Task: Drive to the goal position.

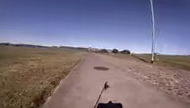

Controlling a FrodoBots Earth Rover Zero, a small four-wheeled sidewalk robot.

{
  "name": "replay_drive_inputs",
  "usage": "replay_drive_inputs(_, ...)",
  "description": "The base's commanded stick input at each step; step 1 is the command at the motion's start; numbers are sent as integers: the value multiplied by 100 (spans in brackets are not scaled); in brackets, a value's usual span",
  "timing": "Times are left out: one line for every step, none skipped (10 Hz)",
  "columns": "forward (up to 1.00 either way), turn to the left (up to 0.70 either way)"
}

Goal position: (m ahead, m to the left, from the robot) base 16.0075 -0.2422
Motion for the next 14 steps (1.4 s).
replay_drive_inputs(100, 0)
replay_drive_inputs(100, 0)
replay_drive_inputs(100, 0)
replay_drive_inputs(100, 0)
replay_drive_inputs(100, 0)
replay_drive_inputs(100, 0)
replay_drive_inputs(100, 0)
replay_drive_inputs(100, 0)
replay_drive_inputs(100, 0)
replay_drive_inputs(100, 0)
replay_drive_inputs(100, 0)
replay_drive_inputs(100, 0)
replay_drive_inputs(100, 0)
replay_drive_inputs(100, 0)
